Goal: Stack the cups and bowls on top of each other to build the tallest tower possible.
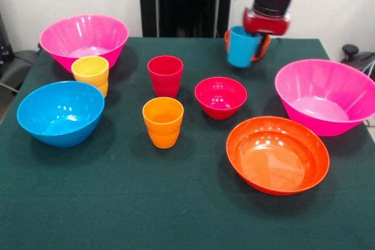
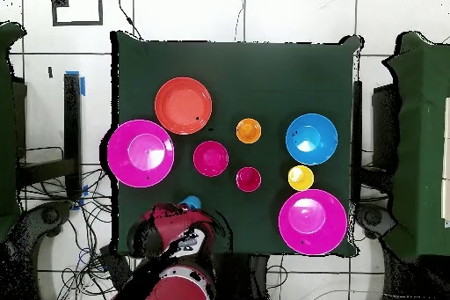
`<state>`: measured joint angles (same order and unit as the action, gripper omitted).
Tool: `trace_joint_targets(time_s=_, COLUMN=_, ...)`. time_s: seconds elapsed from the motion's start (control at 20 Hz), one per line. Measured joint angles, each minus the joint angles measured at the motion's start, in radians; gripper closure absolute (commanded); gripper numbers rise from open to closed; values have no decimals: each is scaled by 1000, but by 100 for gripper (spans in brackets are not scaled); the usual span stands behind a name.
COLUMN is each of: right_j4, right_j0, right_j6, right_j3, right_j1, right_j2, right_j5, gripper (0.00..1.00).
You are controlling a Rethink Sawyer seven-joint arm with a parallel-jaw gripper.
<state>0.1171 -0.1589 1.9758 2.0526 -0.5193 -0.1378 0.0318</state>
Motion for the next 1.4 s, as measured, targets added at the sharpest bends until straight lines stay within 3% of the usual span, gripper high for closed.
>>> trace_joint_targets(time_s=0.15, right_j4=4, right_j0=16, right_j6=0, right_j3=26, right_j1=-36, right_j2=-38, right_j5=71, gripper=100)
trace_joint_targets(time_s=0.35, right_j4=5, right_j0=76, right_j6=0, right_j3=92, right_j1=-135, right_j2=-31, right_j5=118, gripper=100)
trace_joint_targets(time_s=0.55, right_j4=5, right_j0=195, right_j6=0, right_j3=180, right_j1=-287, right_j2=36, right_j5=119, gripper=100)
trace_joint_targets(time_s=0.85, right_j4=6, right_j0=305, right_j6=0, right_j3=223, right_j1=-398, right_j2=144, right_j5=102, gripper=100)
trace_joint_targets(time_s=1.05, right_j4=5, right_j0=330, right_j6=0, right_j3=242, right_j1=-435, right_j2=207, right_j5=98, gripper=100)
trace_joint_targets(time_s=1.4, right_j4=4, right_j0=277, right_j6=1, right_j3=282, right_j1=-424, right_j2=188, right_j5=98, gripper=100)
